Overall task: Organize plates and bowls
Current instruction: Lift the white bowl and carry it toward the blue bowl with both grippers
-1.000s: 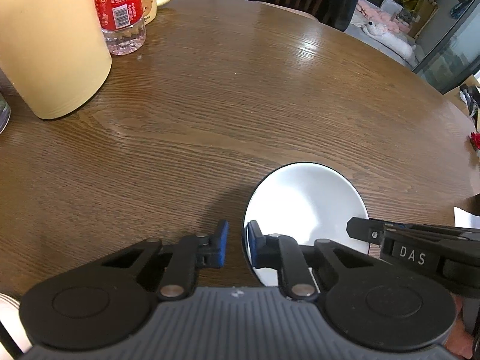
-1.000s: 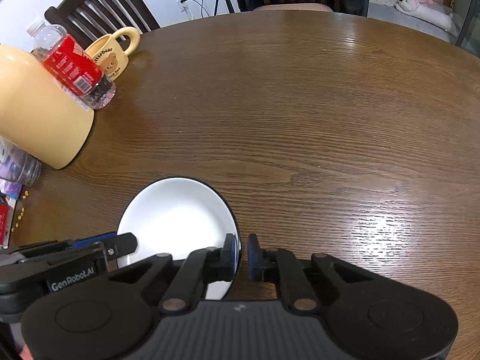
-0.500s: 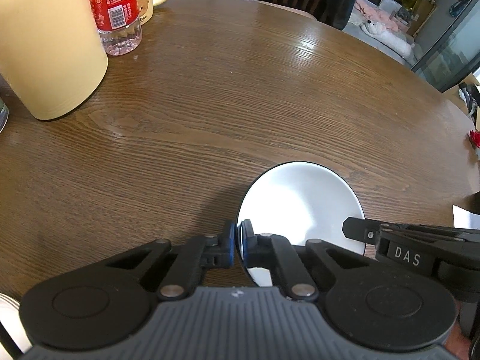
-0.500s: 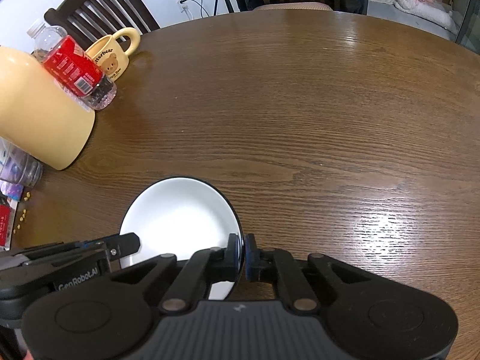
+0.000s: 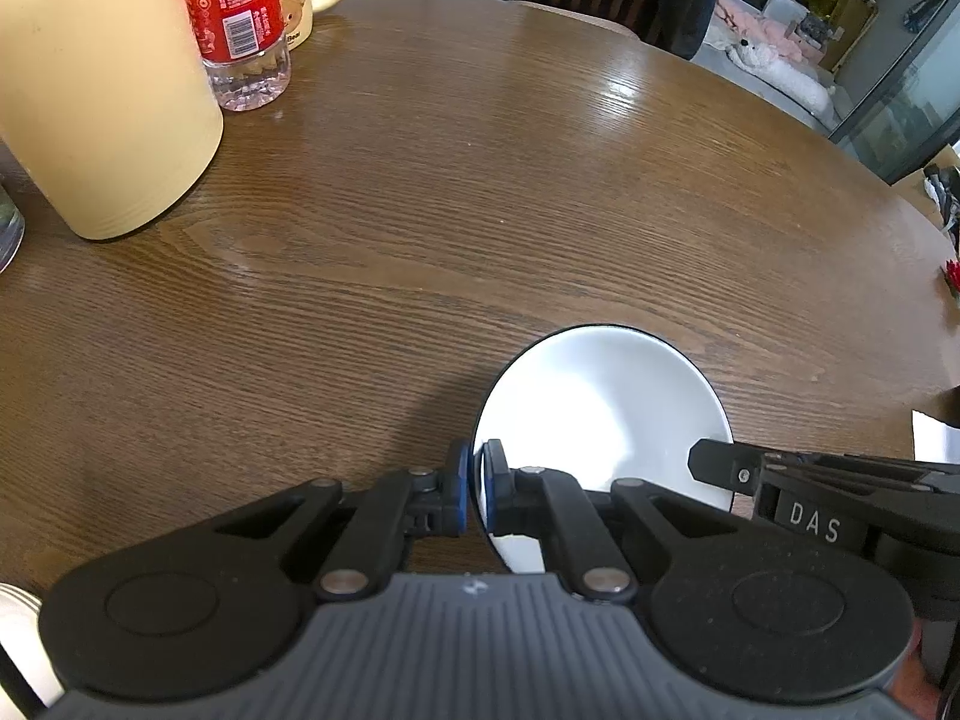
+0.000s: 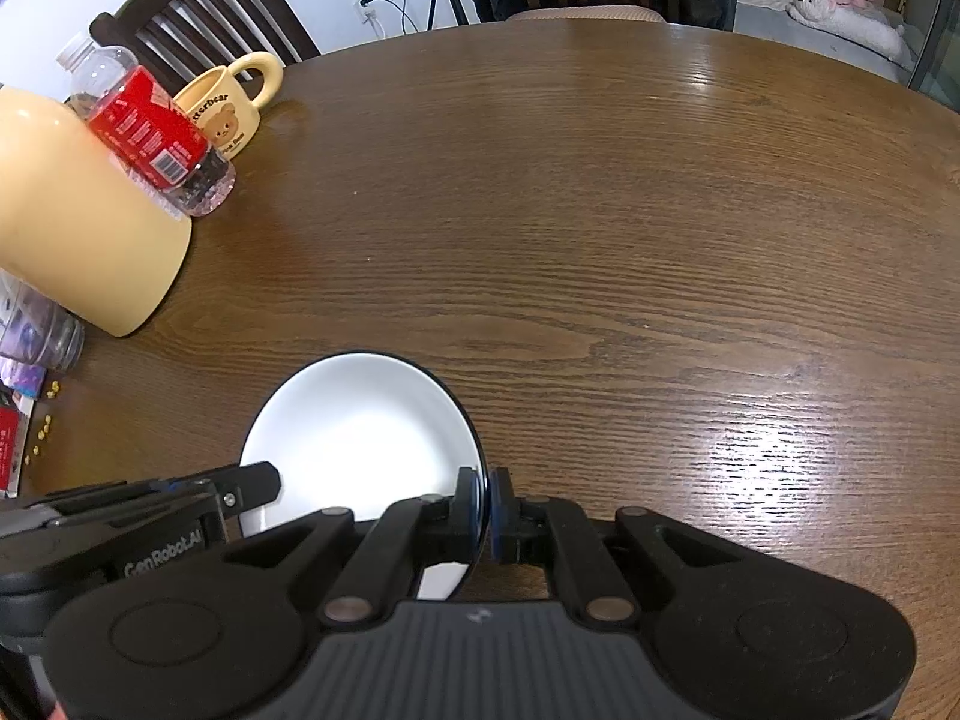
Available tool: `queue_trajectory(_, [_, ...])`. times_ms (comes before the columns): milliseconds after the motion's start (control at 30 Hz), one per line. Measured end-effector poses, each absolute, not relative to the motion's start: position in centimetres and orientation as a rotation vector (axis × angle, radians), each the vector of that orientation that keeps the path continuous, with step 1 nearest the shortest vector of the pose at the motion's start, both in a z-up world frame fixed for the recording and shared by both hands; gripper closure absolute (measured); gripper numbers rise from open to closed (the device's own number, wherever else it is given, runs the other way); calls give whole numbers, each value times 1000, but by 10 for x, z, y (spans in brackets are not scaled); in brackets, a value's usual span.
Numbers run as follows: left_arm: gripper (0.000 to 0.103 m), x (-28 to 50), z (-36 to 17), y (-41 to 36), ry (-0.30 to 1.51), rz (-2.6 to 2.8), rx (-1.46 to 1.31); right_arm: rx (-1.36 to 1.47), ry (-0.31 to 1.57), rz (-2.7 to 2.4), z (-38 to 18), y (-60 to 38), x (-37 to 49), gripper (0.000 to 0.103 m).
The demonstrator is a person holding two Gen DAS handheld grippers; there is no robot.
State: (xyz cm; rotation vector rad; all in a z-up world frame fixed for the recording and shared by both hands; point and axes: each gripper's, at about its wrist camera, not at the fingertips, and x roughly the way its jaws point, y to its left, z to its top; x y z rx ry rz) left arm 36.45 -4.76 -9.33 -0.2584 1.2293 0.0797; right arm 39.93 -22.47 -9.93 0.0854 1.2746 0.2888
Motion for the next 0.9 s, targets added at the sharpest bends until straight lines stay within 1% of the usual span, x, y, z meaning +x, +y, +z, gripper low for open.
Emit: queue_trajectory(900, [97,359,-82,-41,1214,75,-247,81,1251,277,-86,-220,390,99])
